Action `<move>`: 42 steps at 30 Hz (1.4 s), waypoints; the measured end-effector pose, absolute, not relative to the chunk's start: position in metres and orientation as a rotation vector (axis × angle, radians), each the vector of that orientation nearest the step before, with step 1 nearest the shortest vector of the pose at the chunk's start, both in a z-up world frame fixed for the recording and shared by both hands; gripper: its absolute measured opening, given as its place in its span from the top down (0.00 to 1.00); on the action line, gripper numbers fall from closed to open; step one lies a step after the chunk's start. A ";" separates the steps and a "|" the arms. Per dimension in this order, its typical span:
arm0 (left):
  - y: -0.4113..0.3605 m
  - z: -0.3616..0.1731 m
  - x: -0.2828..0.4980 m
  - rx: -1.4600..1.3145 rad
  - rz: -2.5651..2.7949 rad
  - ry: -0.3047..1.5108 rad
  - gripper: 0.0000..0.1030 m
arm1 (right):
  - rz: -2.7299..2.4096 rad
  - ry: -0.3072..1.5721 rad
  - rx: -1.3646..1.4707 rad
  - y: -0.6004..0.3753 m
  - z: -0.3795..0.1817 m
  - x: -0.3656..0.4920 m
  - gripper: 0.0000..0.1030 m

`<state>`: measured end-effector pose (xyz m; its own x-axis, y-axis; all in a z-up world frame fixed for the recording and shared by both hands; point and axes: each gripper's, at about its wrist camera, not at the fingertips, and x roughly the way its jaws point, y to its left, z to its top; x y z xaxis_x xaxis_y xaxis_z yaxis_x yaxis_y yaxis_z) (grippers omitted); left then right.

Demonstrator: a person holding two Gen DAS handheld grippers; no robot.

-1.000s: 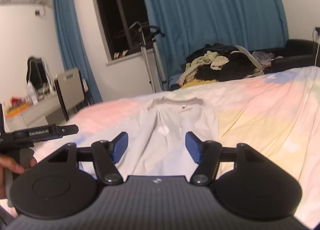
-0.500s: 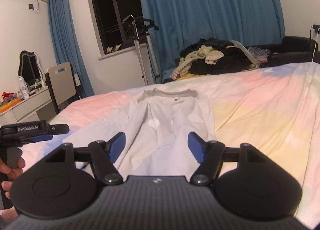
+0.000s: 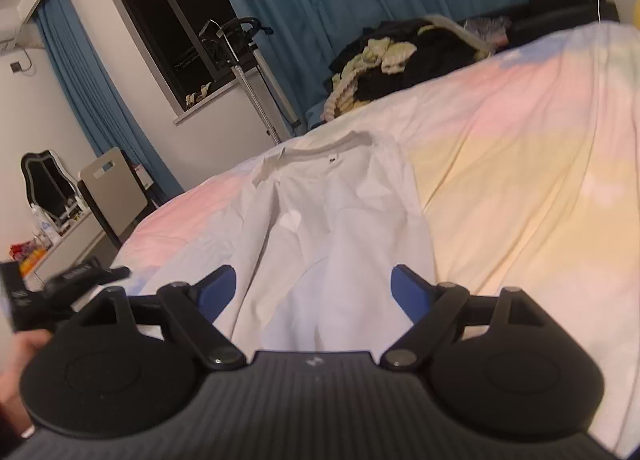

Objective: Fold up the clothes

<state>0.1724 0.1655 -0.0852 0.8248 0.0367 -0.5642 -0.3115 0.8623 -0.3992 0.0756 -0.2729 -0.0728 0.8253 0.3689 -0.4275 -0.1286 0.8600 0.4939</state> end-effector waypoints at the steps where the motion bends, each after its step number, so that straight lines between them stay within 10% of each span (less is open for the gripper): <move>1: 0.170 -0.091 0.177 -0.523 0.198 0.588 0.18 | 0.275 0.544 0.467 -0.272 -0.074 0.077 0.16; 5: 0.176 -0.102 0.187 -0.544 0.172 0.580 0.28 | 0.278 0.563 0.474 -0.273 -0.079 0.080 0.16; 10: 0.165 -0.099 0.196 -0.511 0.051 0.571 0.95 | 0.276 0.575 0.473 -0.272 -0.083 0.082 0.16; 12: 0.166 -0.090 0.200 -0.487 0.077 0.574 0.98 | 0.275 0.577 0.470 -0.272 -0.083 0.082 0.16; 22: 0.211 -0.006 0.259 -0.302 0.204 0.498 0.99 | 0.259 0.570 0.484 -0.277 -0.089 0.094 0.16; 38: 0.232 -0.071 0.293 -0.185 0.267 0.574 0.93 | 0.223 0.548 0.383 -0.273 -0.102 0.119 0.16; 42: 0.216 -0.059 0.277 -0.149 0.206 0.579 0.52 | 0.226 0.526 0.358 -0.270 -0.097 0.116 0.16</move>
